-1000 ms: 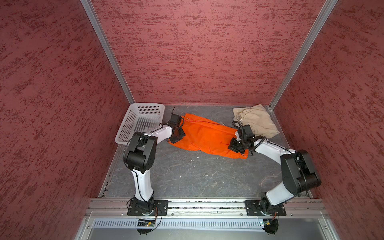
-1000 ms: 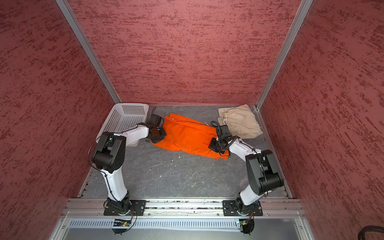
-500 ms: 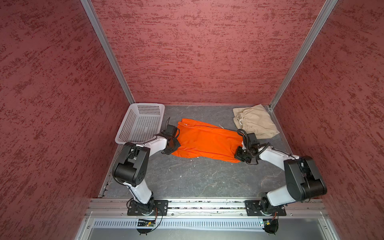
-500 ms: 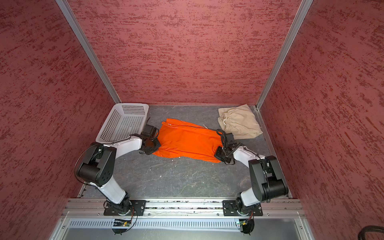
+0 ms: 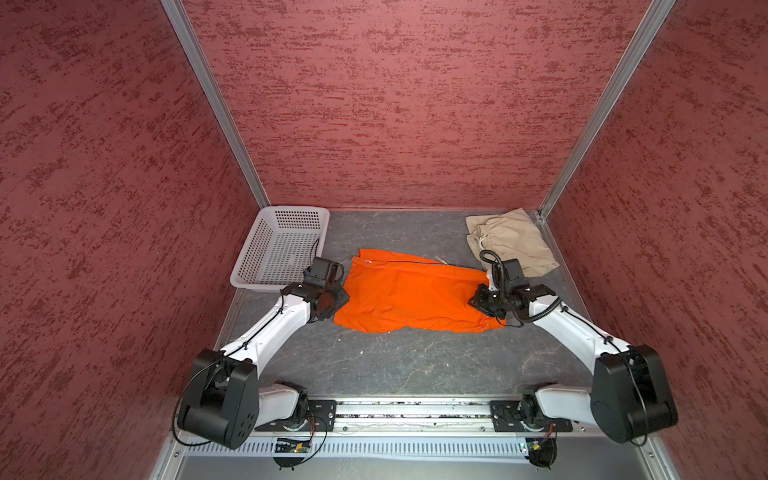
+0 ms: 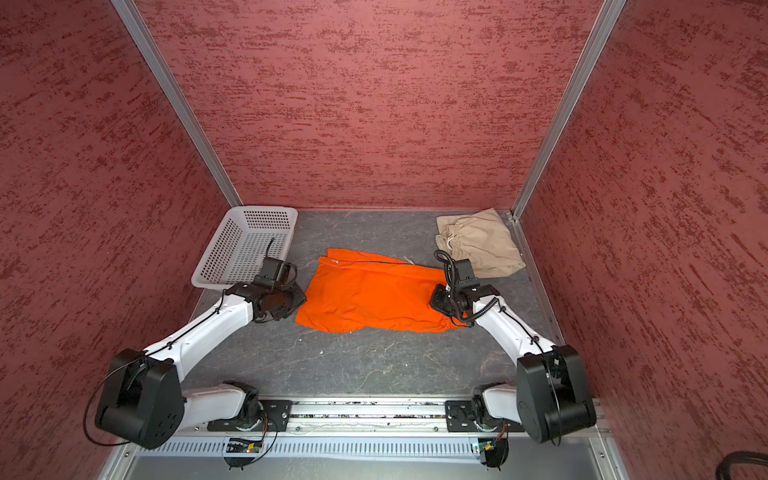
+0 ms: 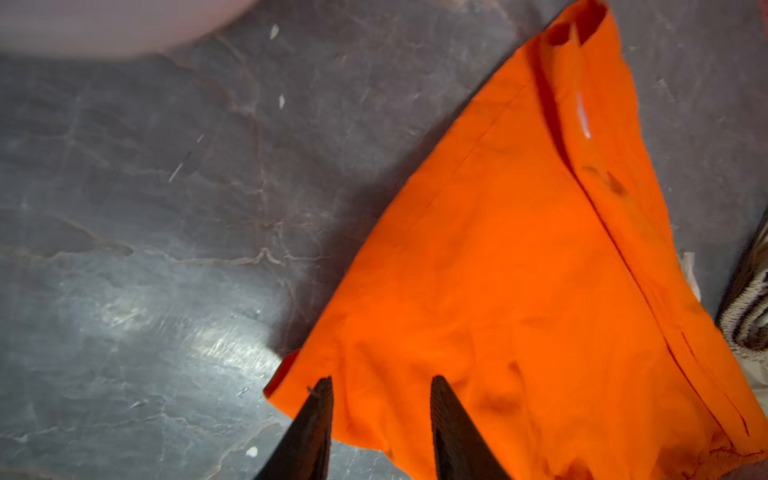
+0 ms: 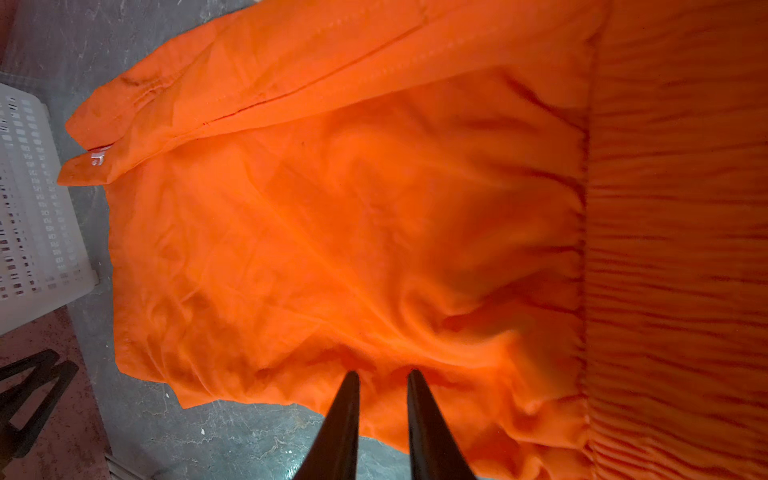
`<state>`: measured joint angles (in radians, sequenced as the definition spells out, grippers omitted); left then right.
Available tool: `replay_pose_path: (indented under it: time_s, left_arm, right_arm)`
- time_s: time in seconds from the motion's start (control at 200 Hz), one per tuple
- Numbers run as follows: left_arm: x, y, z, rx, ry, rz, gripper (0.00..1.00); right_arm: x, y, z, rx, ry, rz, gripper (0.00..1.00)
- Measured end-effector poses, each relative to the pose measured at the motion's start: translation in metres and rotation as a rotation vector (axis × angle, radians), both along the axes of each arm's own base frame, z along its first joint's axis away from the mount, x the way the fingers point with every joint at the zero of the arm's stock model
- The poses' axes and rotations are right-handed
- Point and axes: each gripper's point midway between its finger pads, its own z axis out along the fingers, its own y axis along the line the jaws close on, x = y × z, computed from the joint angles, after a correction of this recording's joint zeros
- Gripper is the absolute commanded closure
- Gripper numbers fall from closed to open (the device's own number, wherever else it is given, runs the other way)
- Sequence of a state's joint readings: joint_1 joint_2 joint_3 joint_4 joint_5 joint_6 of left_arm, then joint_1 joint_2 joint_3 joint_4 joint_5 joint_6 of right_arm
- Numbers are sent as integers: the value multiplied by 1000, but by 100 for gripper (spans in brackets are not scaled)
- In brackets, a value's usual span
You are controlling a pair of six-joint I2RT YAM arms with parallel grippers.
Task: Fold and stack the shorts
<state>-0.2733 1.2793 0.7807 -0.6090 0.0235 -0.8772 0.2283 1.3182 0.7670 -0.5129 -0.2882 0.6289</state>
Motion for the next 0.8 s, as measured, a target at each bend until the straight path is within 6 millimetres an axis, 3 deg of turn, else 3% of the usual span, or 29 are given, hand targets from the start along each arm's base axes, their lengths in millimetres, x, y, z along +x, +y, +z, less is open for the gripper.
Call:
replay_pose_path:
  time_s: [0.26,0.426,0.626,0.802]
  left_arm:
    - [-20,1,-34,-6,122,16,59]
    - [-22,-1,-48,-11,159,18,66]
    - [-27,2,-53,-12,176,27,64]
    - [-30,6,-53,-12,171,37,77]
  right_arm:
    - [-3,-1,-29,-22,92,1,78]
    - [-3,-2,-40,-31,120,5,79]
    - [-5,-7,-51,-41,157,-4,79]
    - [-5,-8,-52,-40,158,-4,81]
